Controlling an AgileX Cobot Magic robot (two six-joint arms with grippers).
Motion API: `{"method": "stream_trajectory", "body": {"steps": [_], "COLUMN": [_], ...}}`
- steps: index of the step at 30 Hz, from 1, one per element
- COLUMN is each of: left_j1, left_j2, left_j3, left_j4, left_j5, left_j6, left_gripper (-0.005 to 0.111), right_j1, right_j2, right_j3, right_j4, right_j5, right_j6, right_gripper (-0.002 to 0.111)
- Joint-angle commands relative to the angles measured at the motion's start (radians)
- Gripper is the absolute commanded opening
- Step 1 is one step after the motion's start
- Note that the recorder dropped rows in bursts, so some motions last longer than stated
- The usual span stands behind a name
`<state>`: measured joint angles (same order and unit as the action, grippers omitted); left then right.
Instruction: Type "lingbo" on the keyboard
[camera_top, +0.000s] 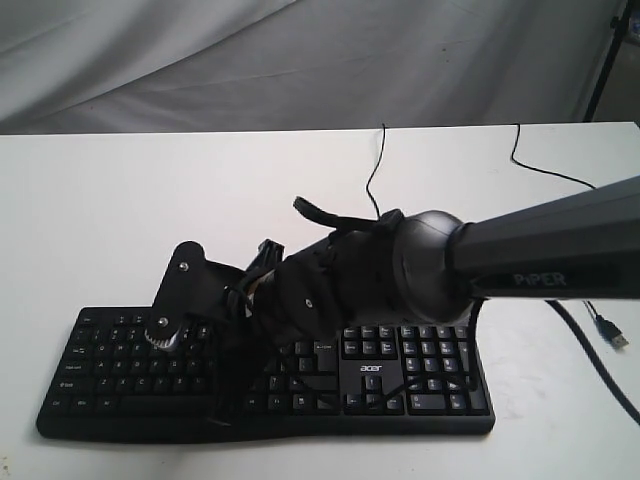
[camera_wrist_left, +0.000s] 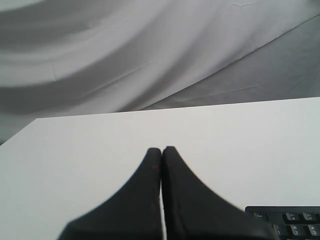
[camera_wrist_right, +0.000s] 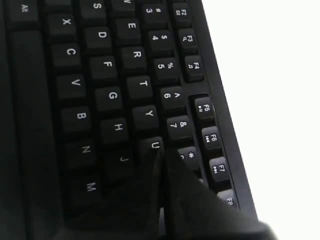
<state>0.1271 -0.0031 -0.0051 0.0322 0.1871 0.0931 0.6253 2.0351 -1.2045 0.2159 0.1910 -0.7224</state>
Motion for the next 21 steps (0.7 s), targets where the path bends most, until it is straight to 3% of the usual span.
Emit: {"method": "stream_trajectory", "body": {"steps": [1, 12, 21], "left_j1": [-0.004, -0.004, -0.004], "left_j2": [0.003, 0.003, 0.003], "left_j3": [0.005, 0.005, 0.005], "left_j4": [-0.001, -0.001, -0.001], "left_j5": [-0.004, -0.004, -0.004], "left_j6": [-0.003, -0.003, -0.003], "left_gripper": [0.001, 0.001, 0.001], "right_j1": [-0.005, 0.072, 0.077], "right_j2": [-0.026, -0.030, -0.016], "right_j3": [0.001, 0.001, 0.001], "right_j4": [-0.008, 0.014, 0.040], "right_j5": [0.032, 0.058, 0.004], "right_j6": [-0.007, -0.007, -0.007], "right_gripper": [0.000, 0.000, 0.000]}}
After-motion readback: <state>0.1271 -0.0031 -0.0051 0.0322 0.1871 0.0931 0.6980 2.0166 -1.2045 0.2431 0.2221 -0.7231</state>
